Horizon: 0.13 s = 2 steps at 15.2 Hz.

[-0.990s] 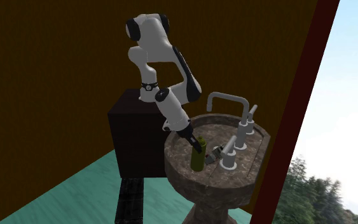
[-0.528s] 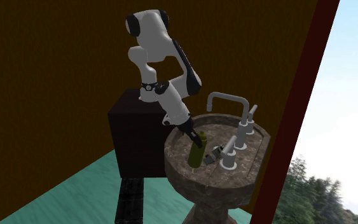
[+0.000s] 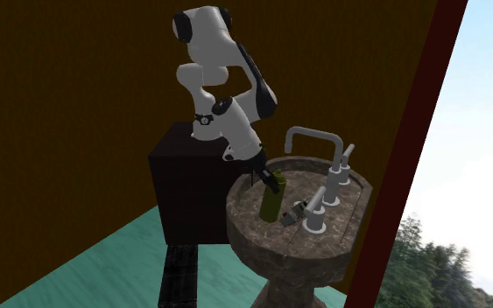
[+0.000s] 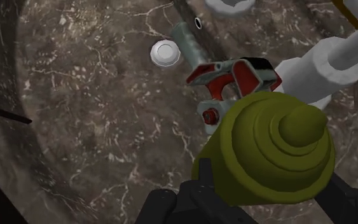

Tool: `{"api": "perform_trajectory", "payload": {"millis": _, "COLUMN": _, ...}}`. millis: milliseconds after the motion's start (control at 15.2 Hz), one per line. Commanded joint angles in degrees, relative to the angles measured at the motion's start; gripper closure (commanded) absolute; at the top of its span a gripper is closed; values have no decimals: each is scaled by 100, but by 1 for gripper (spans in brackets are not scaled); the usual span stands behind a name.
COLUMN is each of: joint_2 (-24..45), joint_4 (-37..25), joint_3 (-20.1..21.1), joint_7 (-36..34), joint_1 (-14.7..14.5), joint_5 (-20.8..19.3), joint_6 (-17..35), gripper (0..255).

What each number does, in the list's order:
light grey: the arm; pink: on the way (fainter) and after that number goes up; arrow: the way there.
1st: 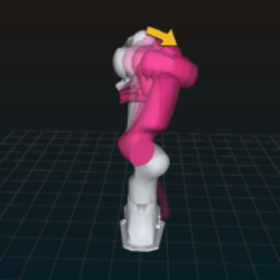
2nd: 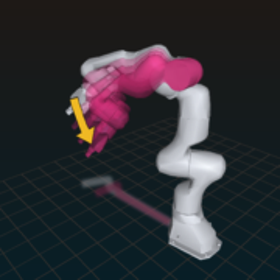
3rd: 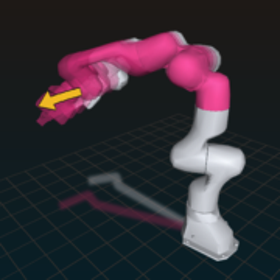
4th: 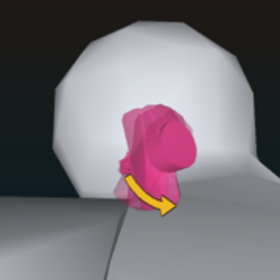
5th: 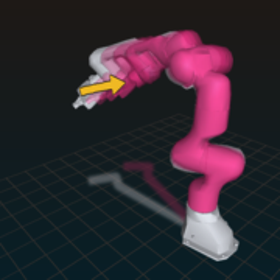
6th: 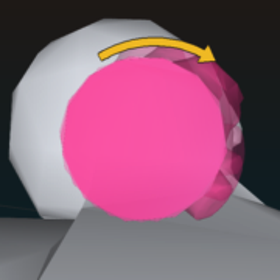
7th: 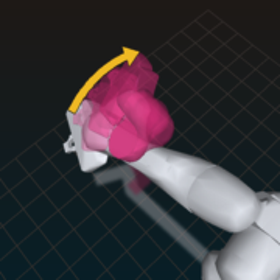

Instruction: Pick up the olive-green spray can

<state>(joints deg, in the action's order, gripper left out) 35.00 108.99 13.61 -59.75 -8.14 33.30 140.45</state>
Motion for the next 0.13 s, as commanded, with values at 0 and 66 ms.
{"api": "perform_trajectory", "payload": {"millis": 0, "joint_2": -81, "joint_4": 29, "joint_3": -2, "joint_7": -29, "joint_1": 3, "joint_5": -7, "joint_6": -47, "gripper": 255}}
{"api": "perform_trajectory", "payload": {"millis": 66, "joint_2": -81, "joint_4": 28, "joint_3": -2, "joint_7": -29, "joint_1": 3, "joint_5": -7, "joint_6": -48, "gripper": 255}}
